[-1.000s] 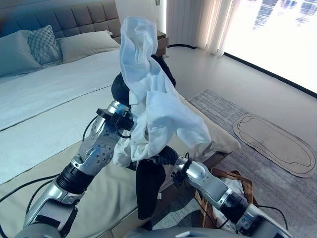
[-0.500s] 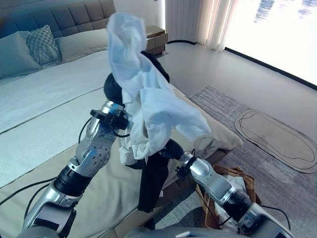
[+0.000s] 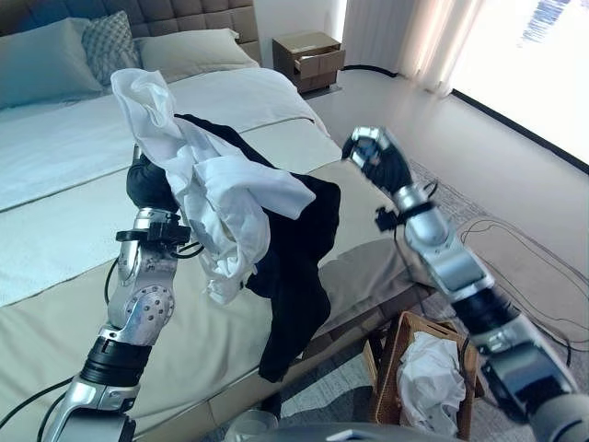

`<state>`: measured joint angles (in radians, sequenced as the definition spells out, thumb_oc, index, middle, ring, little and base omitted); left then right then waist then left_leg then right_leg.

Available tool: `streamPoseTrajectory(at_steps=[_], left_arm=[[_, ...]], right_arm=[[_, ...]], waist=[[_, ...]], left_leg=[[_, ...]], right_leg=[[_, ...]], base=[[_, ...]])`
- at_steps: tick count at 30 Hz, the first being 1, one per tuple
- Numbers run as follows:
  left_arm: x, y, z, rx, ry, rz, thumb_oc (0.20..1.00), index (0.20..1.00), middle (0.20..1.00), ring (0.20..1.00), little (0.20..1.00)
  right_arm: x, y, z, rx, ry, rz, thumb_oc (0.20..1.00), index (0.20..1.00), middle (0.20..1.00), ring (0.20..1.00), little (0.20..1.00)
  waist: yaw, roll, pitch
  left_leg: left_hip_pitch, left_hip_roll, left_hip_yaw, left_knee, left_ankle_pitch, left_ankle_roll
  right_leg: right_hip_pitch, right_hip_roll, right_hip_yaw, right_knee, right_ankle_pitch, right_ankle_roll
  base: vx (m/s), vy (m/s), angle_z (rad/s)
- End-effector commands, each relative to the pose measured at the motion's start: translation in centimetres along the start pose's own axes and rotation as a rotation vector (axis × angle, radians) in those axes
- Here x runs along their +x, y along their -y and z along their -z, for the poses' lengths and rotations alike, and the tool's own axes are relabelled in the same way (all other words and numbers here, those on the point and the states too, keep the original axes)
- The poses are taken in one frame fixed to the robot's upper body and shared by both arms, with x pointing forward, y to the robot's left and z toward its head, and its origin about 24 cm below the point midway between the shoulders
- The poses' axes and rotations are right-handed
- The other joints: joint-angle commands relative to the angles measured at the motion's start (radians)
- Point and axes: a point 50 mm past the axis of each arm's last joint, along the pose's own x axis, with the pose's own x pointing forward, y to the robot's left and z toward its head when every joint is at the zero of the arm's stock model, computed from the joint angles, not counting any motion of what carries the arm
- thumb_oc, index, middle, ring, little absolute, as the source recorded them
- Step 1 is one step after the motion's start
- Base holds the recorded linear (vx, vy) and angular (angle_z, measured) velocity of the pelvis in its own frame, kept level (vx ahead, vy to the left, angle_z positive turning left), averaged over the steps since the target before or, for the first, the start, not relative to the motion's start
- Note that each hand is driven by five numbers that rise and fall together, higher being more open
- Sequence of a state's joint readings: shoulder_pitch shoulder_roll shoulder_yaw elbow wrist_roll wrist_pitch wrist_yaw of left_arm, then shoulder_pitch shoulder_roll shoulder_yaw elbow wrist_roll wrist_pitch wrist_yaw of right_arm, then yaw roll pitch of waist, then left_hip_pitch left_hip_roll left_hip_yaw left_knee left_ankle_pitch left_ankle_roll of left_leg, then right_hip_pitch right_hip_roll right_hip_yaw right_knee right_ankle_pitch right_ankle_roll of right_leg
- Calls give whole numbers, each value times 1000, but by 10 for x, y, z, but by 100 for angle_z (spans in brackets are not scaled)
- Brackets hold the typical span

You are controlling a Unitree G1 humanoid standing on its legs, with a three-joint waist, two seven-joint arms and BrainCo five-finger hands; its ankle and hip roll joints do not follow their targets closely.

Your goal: Pick up clothes into the bucket

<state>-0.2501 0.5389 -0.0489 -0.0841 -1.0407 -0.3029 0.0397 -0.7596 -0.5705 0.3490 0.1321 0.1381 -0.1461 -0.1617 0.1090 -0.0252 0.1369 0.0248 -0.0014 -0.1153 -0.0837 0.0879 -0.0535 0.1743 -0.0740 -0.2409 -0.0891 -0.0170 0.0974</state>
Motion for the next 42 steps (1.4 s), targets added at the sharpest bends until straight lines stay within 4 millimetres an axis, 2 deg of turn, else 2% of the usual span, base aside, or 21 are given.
streamPoseTrajectory(at_steps=[1,8,10,11,12,15,16,17,18,21,22,26,27,28,30,31,33,35,38,41,42], left_arm=[[3,-3,-29,127,133,36,200,200,200,200,200],[-3,-10,-22,178,92,16,200,200,200,200,200],[-3,-14,-24,249,87,6,523,523,523,523,523],[-3,-14,-24,250,88,6,523,523,523,523,523],[-4,-17,-25,298,86,1,200,200,200,200,200],[-4,-20,-22,292,70,-8,200,200,200,200,200],[-3,-20,-23,282,72,-7,200,200,200,200,200],[-3,-20,-23,277,73,-5,200,200,200,200,200],[-3,-20,-23,277,73,-5,200,200,200,200,200],[1,-17,-28,265,91,19,200,200,200,200,200],[5,-12,-33,269,113,44,200,200,200,200,200],[18,1,-47,270,163,115,200,200,200,200,200],[18,2,-47,270,162,117,200,200,200,200,200],[26,6,-53,269,180,144,200,200,200,200,200],[36,16,-62,272,205,195,200,200,200,200,200],[36,16,-62,272,205,196,200,200,200,200,200],[50,31,-73,275,232,273,200,200,200,200,200],[55,35,-78,286,240,297,200,200,200,200,200],[68,50,-88,296,267,362,200,200,200,200,200],[81,59,-98,357,293,380,200,200,200,200,200],[91,64,-106,440,318,374,200,200,200,200,200]], right_arm=[[32,35,-40,-7,172,124,200,200,200,200,200],[59,59,-63,-102,215,156,200,200,200,200,200],[65,62,-68,-116,222,160,200,200,200,200,200],[65,62,-68,-115,223,160,200,200,200,200,200],[71,65,-72,-137,225,159,200,200,200,200,200],[79,63,-72,-169,201,125,200,200,200,200,200],[79,59,-67,-167,176,89,448,448,448,448,448],[79,57,-66,-166,168,62,944,944,944,944,944],[79,57,-66,-166,168,62,1000,1000,1000,1000,1000],[71,47,-51,-182,106,-51,1000,1000,1000,1000,1000],[63,42,-34,-172,44,-94,1000,1000,1000,1000,1000],[35,24,6,-144,-93,-194,1000,1000,1000,1000,1000],[35,24,6,-143,-94,-193,1000,1000,1000,1000,1000],[20,13,25,-118,-159,-238,1000,1000,1000,1000,1000],[3,-1,45,-99,-236,-291,1000,1000,1000,1000,1000],[3,-1,45,-99,-236,-290,1000,1000,1000,1000,1000],[-17,-22,66,-97,-319,-383,1000,1000,1000,1000,1000],[-21,-24,70,-111,-336,-406,1000,1000,1000,1000,1000],[-40,-43,86,-109,-401,-482,1000,1000,1000,1000,1000],[-57,-59,96,-90,-450,-517,1000,1000,1000,1000,1000],[-66,-66,100,-73,-464,-526,1000,1000,1000,1000,1000]], waist=[[34,-72,-61],[48,-91,-66],[51,-95,-67],[50,-94,-66],[54,-102,-67],[56,-109,-66],[55,-111,-65],[53,-111,-65],[53,-111,-65],[48,-108,-63],[45,-101,-59],[37,-82,-45],[38,-84,-46],[34,-75,-41],[32,-64,-33],[32,-64,-33],[28,-50,-26],[28,-47,-25],[23,-32,-22],[16,-17,-22],[8,-8,-21]], left_leg=[[52,-41,3,68,-129,39],[51,-37,-6,68,-129,37],[51,-36,-6,69,-129,37],[51,-36,-6,69,-130,37],[50,-35,-4,69,-130,36],[48,-34,0,71,-130,34],[47,-34,1,72,-130,34],[46,-33,1,72,-129,33],[46,-33,1,72,-129,33],[46,-34,-1,72,-129,32],[45,-36,-3,73,-128,32],[41,-39,-2,75,-128,34],[41,-39,-2,75,-128,34],[39,-40,0,75,-128,34],[36,-43,-1,76,-127,35],[36,-43,-1,76,-127,35],[30,-46,-1,77,-125,35],[30,-47,-2,77,-124,35],[28,-51,-7,76,-124,36],[26,-55,-10,74,-122,36],[26,-56,-10,73,-120,36]], right_leg=[[-70,-38,24,65,11,18],[-66,-35,14,65,11,17],[-67,-34,14,66,11,17],[-67,-34,14,66,11,17],[-67,-33,14,66,11,17],[-71,-32,18,69,12,17],[-73,-31,19,71,11,17],[-75,-31,19,73,11,17],[-75,-31,19,73,11,17],[-74,-33,16,74,10,18],[-74,-35,15,76,11,19],[-80,-39,16,79,12,21],[-80,-39,16,79,12,21],[-85,-41,17,79,12,23],[-89,-43,18,80,13,25],[-89,-43,18,80,13,25],[-94,-48,18,83,14,29],[-95,-49,17,85,14,29],[-96,-53,18,84,15,32],[-97,-55,15,83,15,35],[-100,-57,13,85,15,36]], base=[[12,-7,15],[16,-2,11],[9,3,2],[0,0,0],[0,0,0],[0,0,0],[0,0,0],[0,0,0],[0,0,0],[0,0,0],[0,0,0],[0,0,0],[0,0,0],[0,0,0],[0,0,0],[0,0,0],[0,0,0],[0,0,0],[0,0,0],[0,0,0],[0,4,3]])
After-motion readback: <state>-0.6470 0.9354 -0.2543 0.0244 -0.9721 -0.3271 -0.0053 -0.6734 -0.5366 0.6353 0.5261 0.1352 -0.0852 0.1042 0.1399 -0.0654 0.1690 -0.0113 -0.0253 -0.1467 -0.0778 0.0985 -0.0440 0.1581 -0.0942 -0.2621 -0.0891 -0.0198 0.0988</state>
